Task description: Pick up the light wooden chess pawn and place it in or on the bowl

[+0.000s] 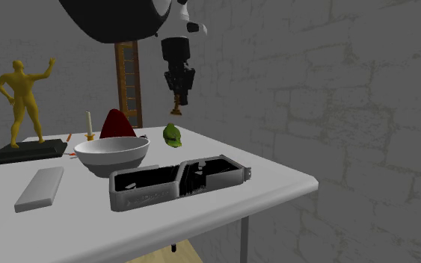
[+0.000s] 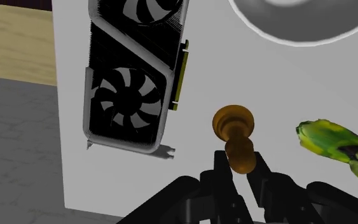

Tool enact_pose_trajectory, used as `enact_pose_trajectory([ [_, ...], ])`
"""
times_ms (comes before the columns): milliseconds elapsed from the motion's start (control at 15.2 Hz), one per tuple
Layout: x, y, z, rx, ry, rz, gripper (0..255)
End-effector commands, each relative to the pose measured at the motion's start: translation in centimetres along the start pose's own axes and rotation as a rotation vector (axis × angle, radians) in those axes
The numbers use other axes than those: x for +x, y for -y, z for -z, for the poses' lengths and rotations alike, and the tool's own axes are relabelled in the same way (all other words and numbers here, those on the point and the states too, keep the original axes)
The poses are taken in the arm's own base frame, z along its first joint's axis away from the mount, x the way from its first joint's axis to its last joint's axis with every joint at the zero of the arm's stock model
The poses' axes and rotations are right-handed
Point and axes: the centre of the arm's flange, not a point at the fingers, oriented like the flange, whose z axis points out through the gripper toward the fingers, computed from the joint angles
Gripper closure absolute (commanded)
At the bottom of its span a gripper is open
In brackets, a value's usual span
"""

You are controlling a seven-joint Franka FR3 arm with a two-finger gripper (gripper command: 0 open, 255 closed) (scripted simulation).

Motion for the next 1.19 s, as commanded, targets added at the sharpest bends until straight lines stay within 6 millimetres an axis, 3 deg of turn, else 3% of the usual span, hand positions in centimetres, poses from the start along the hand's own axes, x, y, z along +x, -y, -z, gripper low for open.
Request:
enact_pose_trajectory([
  [0,-2.5,1.3,0.3,0.000,0.000,-0.002,255],
  [792,-16.3,8.4,2.3,0.000,0.000,-0.002,255],
  [1122,-16.5,8.3,-0.3,0.000,0.000,-0.002,255],
])
